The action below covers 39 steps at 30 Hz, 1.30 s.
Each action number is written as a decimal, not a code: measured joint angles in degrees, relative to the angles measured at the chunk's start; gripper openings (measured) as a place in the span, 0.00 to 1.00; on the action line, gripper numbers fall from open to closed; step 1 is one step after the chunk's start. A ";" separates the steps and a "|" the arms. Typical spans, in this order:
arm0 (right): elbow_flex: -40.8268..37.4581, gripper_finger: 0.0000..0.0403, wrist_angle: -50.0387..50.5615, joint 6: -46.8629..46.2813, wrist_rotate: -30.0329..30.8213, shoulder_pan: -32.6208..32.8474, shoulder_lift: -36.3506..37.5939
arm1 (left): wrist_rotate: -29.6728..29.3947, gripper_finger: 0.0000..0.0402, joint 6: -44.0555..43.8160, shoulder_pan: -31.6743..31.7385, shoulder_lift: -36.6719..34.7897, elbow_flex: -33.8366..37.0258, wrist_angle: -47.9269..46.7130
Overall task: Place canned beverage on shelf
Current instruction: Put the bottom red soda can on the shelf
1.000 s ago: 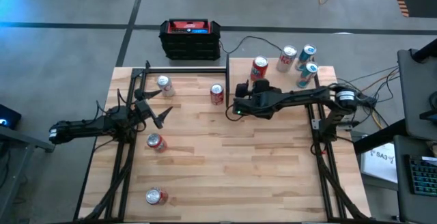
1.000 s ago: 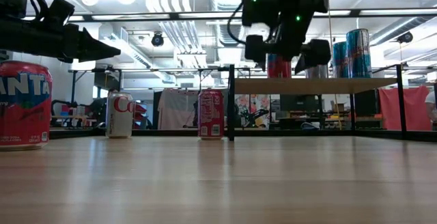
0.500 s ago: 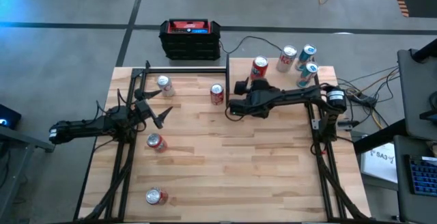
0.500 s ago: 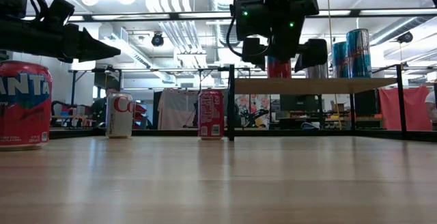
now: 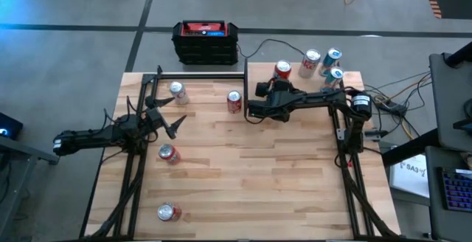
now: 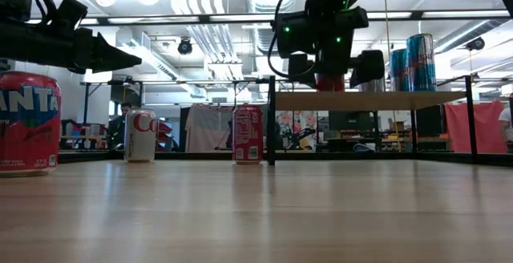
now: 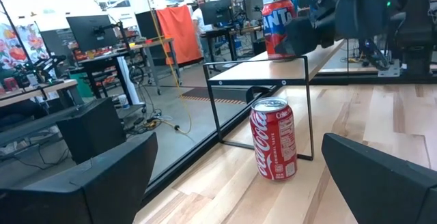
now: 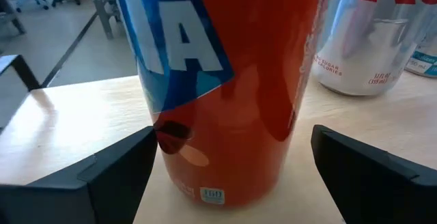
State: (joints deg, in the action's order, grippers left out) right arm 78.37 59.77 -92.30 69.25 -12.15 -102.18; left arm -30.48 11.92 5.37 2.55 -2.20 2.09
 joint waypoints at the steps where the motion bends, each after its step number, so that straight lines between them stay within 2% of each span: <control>1: 0.00 0.92 -0.04 0.02 0.01 -0.11 -0.14 | -0.01 0.99 0.00 0.00 0.00 0.01 -0.02; 9: 0.00 0.88 -0.33 0.04 0.32 -0.90 -0.41 | 0.00 0.99 0.00 0.00 0.00 0.02 -0.02; 22: -0.02 0.71 -0.60 3.51 2.47 -0.91 -0.41 | 0.00 0.99 0.00 -0.01 0.00 0.02 -0.02; 28: -0.04 0.71 -0.68 6.80 3.01 -1.33 -0.41 | -0.02 0.99 0.00 -0.02 0.00 0.00 -0.02; 39: -0.04 0.72 -0.86 5.70 3.13 -2.18 -0.27 | 0.00 0.99 0.00 -0.02 0.00 0.02 -0.02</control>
State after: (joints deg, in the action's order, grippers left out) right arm 78.32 58.92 -86.61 72.38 -14.33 -102.45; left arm -30.48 11.92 5.34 2.55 -2.17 2.07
